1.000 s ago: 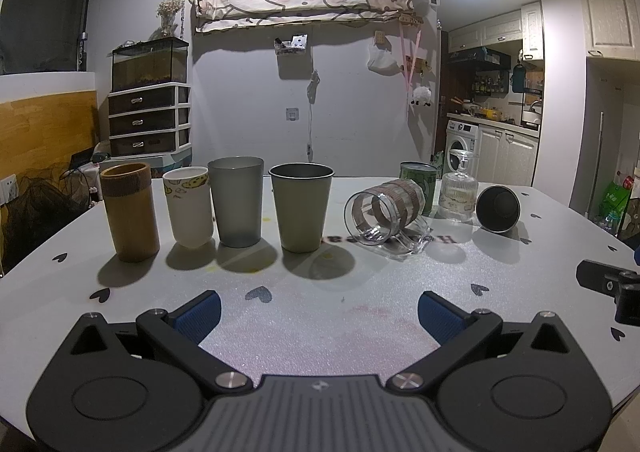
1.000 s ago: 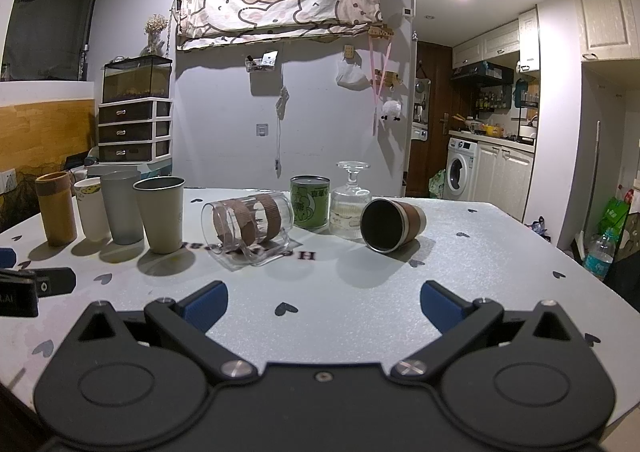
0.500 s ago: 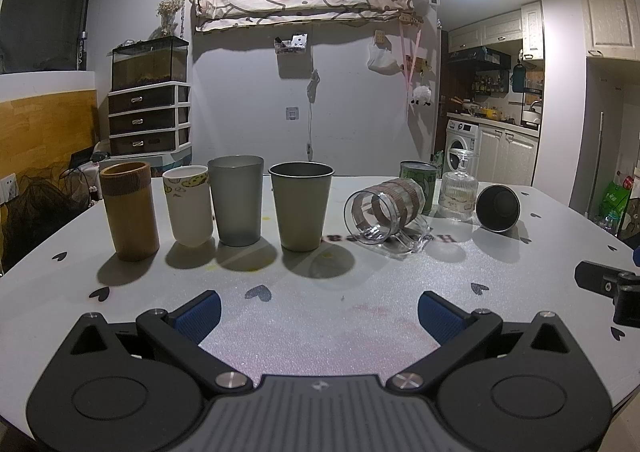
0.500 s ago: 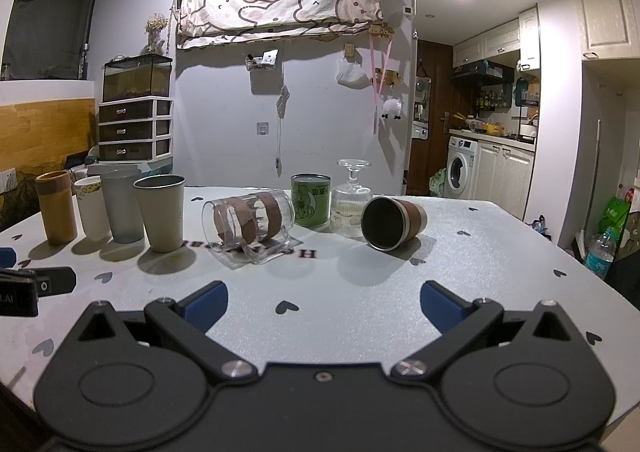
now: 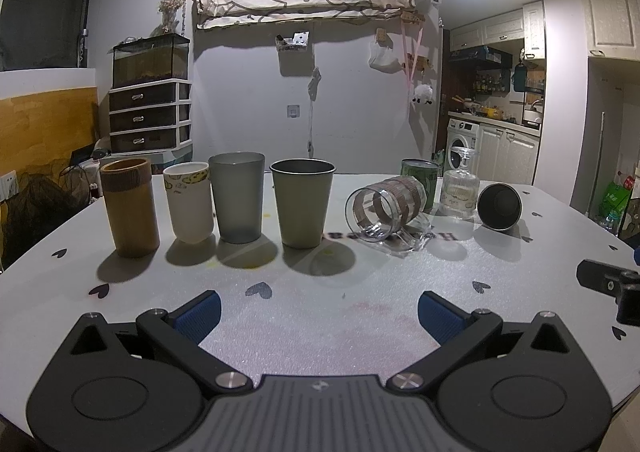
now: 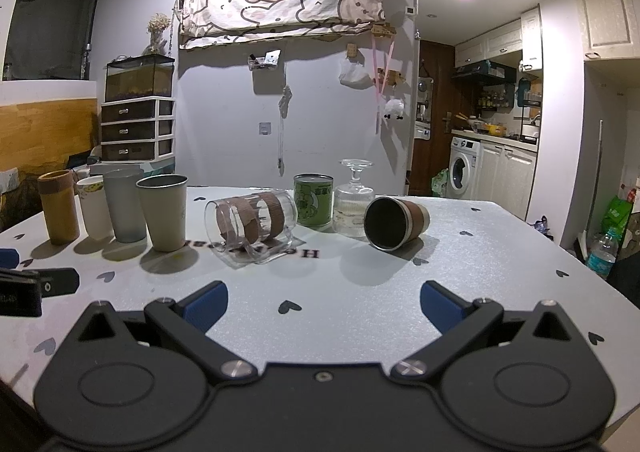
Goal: Flip cup upright
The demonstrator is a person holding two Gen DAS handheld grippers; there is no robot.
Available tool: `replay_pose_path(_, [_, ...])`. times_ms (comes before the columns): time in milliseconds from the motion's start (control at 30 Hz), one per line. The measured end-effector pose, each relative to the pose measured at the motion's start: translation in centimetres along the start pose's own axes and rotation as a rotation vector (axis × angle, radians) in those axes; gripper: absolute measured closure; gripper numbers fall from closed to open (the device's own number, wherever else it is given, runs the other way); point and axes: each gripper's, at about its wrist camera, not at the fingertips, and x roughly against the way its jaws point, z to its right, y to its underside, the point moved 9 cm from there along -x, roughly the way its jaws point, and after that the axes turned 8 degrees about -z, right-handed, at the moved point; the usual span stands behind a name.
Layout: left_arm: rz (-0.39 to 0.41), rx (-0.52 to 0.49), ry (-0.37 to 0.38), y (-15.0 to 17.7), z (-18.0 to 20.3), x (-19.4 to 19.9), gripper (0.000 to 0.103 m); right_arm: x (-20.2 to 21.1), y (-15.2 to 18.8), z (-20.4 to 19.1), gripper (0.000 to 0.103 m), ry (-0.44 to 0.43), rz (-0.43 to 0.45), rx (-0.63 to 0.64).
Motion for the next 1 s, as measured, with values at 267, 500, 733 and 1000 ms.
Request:
replay_pose_path(267, [-0.012,0.009,0.001,0.2,1.1,-0.9,0.0,-3.1,-2.5,2.1,0.0,0.044,0.001,-0.059])
replay_pose_path(500, [-0.021,0.02,0.003,0.6,0.5,-1.0,0.0,-8.5,-7.3,6.0,0.0,0.09,-0.049,-0.216])
replay_pose_path(733, [-0.009,0.002,0.019,1.4,-0.1,-1.3,0.0,-17.9,-11.4,10.2,0.0,0.131,-0.173,-0.357])
replay_pose_path(1000, [0.029,0.011,0.019,1.3,-1.1,-1.6,0.0,-27.7,-11.2,14.0,0.004,0.171,-0.362,-0.61])
